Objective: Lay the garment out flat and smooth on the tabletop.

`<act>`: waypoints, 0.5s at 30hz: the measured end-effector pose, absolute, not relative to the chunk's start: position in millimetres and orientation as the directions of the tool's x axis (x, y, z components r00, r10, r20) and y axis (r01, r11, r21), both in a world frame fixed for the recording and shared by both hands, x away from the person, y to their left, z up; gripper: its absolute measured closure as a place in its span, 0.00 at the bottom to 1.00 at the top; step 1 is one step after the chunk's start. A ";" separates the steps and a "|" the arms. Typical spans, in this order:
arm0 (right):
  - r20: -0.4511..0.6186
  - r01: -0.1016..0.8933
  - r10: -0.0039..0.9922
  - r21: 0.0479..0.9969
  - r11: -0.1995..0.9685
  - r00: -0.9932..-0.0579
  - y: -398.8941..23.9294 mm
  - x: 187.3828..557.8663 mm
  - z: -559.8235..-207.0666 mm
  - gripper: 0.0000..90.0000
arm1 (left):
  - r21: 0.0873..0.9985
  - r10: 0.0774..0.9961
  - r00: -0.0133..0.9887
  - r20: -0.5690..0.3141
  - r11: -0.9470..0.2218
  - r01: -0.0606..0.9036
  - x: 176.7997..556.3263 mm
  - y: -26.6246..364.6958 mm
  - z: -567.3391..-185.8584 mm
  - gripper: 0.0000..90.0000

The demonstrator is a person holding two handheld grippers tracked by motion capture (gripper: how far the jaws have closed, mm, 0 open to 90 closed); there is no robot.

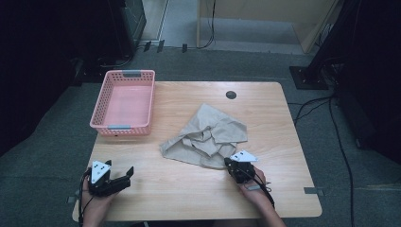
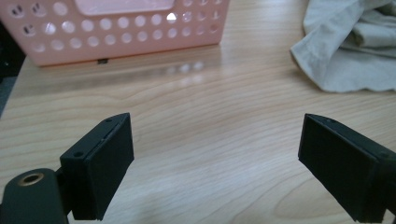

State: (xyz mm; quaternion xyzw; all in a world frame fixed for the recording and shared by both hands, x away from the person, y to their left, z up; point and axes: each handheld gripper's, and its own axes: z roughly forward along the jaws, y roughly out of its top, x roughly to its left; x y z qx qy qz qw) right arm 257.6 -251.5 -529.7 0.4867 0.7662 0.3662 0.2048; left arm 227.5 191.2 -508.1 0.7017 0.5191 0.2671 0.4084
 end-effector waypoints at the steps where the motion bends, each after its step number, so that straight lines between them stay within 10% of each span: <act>1: 0.043 0.596 0.896 0.761 0.258 -0.442 -251.5 257.6 -529.7 1.00 | 0.850 0.946 0.319 -0.051 -0.126 0.512 228.1 188.1 -506.9 0.12; 15: 0.051 0.590 0.886 0.764 0.262 -0.460 -264.3 242.2 -530.4 1.00 | 0.833 0.908 0.410 -0.088 -0.159 0.530 242.9 133.4 -491.4 0.18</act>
